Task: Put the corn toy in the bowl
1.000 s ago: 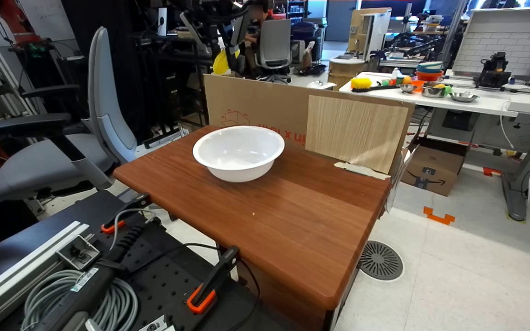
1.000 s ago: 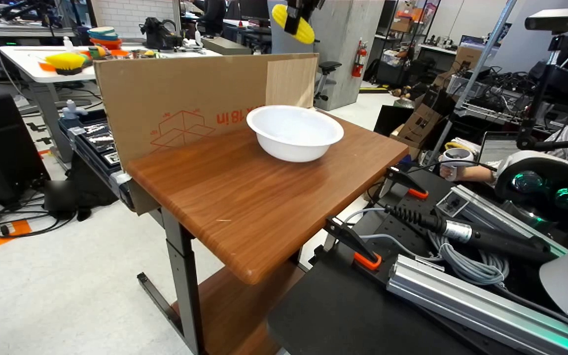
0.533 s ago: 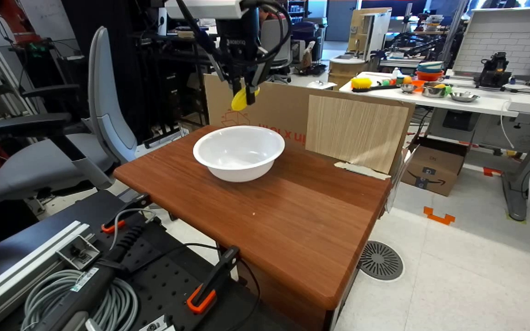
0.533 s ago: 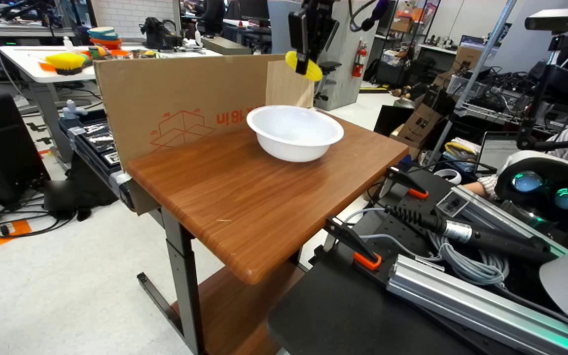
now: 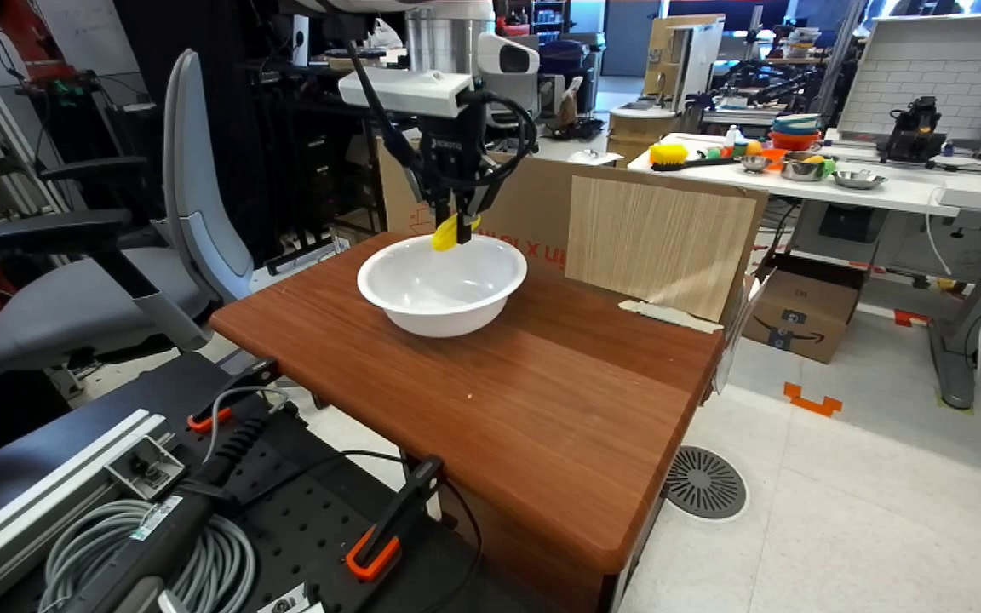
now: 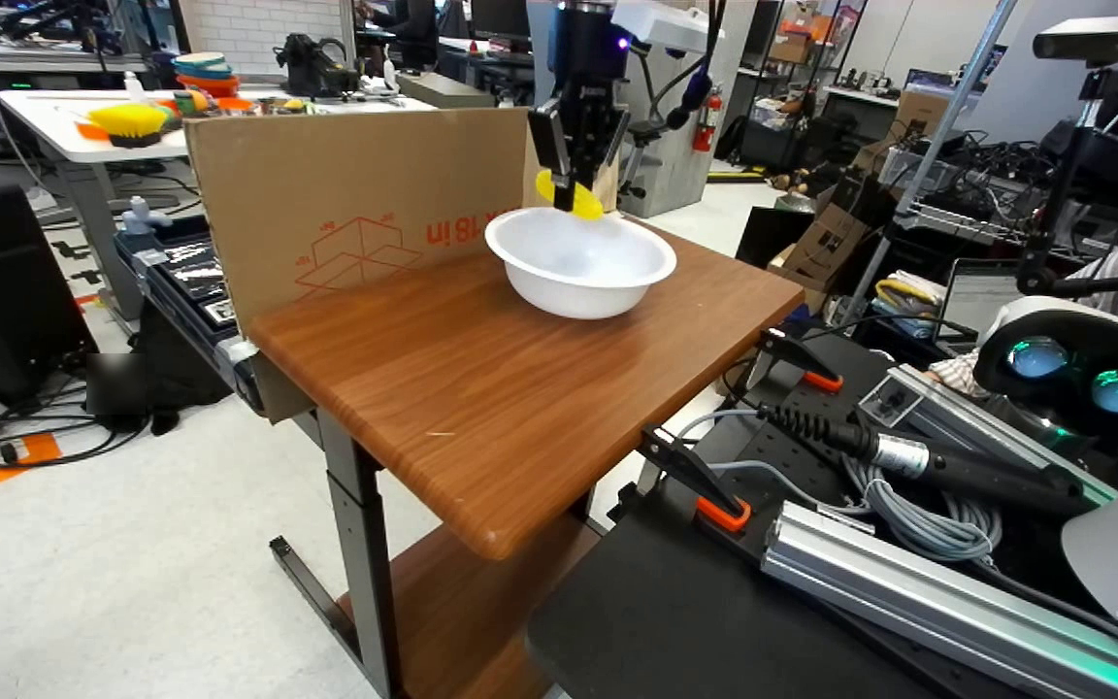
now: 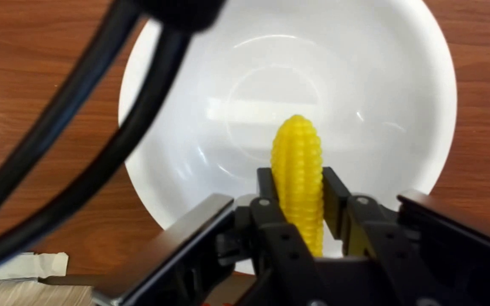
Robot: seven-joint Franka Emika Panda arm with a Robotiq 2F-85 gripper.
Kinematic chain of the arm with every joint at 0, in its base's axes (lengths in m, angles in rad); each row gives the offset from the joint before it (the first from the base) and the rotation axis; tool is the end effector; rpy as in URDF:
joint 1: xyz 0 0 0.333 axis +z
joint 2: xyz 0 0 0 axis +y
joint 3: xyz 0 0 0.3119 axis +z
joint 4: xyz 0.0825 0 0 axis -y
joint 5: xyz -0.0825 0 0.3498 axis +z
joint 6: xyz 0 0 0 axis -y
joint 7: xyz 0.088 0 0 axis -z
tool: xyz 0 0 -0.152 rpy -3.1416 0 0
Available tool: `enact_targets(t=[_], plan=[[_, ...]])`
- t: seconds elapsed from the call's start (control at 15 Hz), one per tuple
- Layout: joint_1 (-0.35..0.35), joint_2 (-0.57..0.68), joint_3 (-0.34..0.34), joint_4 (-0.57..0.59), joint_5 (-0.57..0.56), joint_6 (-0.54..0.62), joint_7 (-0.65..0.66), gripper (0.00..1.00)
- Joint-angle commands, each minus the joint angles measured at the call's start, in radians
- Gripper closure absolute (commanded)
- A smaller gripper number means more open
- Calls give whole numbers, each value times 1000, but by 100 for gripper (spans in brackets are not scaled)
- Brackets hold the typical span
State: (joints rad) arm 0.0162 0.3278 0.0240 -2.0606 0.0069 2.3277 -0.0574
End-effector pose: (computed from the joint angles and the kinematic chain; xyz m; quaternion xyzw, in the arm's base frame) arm 0.5561 0.0227 0.2460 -0.9985 -0.0458 0.0303 0.0066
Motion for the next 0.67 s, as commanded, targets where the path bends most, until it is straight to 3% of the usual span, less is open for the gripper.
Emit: enact_targets(t=[0.0,0.4,0.6], plan=[[0,63,10,79,23,-64,23,44],[-10,-20,25,35,40,-95,-7,2],[-16,-125,25,-26,46,-90,-29,0]])
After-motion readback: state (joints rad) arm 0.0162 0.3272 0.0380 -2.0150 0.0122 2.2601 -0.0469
